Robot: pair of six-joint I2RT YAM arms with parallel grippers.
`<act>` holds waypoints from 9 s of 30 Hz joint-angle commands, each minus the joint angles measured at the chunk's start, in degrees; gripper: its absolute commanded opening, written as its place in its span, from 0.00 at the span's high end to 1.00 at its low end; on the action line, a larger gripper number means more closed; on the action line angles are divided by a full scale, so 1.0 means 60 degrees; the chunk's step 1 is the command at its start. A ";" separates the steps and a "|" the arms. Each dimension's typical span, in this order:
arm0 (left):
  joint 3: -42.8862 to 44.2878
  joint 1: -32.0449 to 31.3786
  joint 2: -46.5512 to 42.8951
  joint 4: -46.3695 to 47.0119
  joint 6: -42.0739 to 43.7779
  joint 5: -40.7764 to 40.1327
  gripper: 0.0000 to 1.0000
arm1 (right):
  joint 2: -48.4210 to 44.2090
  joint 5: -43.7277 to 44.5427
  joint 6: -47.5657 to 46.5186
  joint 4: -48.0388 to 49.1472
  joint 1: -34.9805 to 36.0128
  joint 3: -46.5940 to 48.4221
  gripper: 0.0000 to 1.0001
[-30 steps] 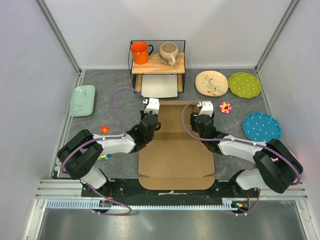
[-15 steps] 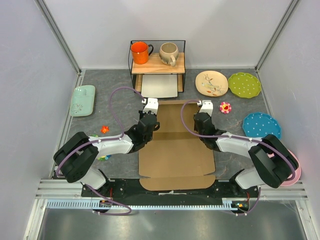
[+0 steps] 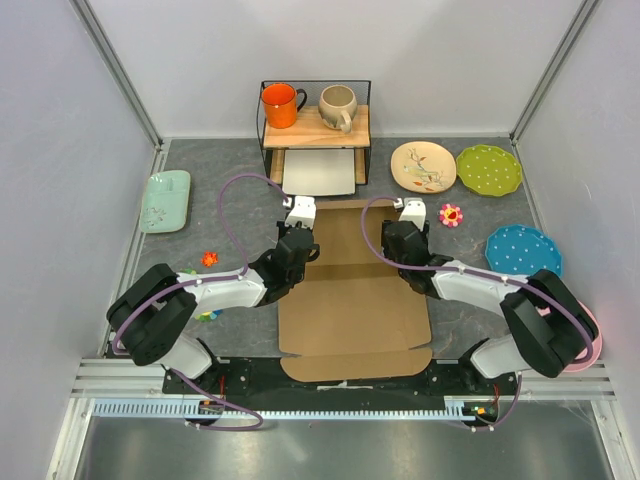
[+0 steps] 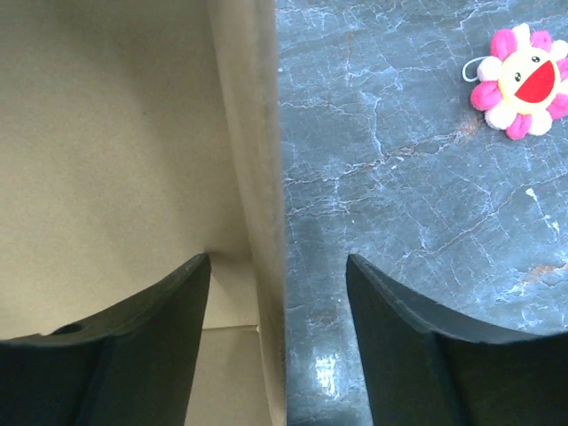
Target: Fold the paper box
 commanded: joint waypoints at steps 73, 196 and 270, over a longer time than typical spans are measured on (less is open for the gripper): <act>-0.1711 -0.0129 0.0891 0.4322 0.0210 -0.2081 0.71 | -0.3934 -0.2675 0.0577 -0.0286 0.0004 -0.0405 0.17; -0.2150 0.3753 -0.3065 -0.0847 -0.6558 0.9769 0.63 | -0.4627 -0.6513 0.1953 0.0287 -0.2779 -0.3277 0.29; -0.2430 0.3592 -0.3004 0.0735 -0.7495 1.1204 0.38 | -0.6356 -0.8271 0.4650 0.0403 -0.3644 -0.5359 0.32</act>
